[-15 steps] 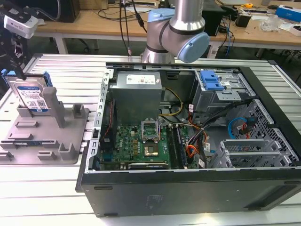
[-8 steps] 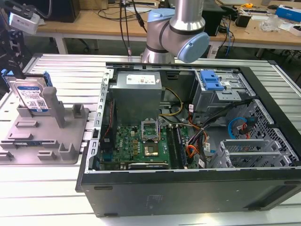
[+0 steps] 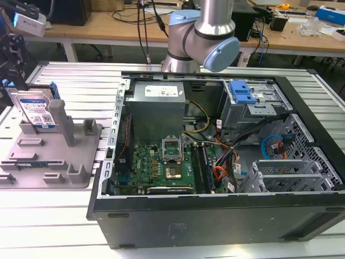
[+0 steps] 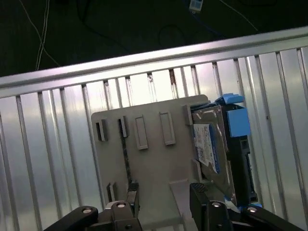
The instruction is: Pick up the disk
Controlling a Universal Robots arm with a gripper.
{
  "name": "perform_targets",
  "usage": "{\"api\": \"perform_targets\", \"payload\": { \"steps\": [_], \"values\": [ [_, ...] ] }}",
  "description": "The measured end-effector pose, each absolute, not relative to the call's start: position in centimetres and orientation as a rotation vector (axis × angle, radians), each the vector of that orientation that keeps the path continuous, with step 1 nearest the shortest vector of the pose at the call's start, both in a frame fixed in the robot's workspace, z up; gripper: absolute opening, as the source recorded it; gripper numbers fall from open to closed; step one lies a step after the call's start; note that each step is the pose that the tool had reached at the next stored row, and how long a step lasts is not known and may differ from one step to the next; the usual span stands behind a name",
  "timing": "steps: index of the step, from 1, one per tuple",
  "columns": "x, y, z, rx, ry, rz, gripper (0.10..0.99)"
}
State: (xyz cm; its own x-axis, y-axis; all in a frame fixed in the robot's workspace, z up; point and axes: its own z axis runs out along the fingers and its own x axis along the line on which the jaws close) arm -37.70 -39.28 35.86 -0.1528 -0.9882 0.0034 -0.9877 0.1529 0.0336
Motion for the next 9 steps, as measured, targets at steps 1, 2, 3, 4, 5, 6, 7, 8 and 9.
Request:
{"api": "perform_targets", "payload": {
  "steps": [1,2,3,4,5,6,7,8,9],
  "values": [
    [-37.69,-39.28,35.87,2.044,-2.353,-0.036,0.541],
    [-37.69,-39.29,35.87,2.050,-2.348,-0.035,0.541],
    [-37.69,-39.28,35.86,2.058,-2.340,-0.034,0.541],
    [-37.69,-39.29,35.86,2.058,-2.340,-0.034,0.541],
    [-37.69,-39.28,35.86,2.058,-2.340,-0.034,0.541],
    [-37.69,-39.28,35.86,2.058,-2.340,-0.034,0.541],
    [-37.69,-39.28,35.86,2.058,-2.340,-0.034,0.541],
    [-37.72,-39.15,35.86,2.057,-2.340,-0.034,0.541],
    [-37.94,-38.62,35.87,2.057,-2.337,-0.030,0.541]
  ]
}}
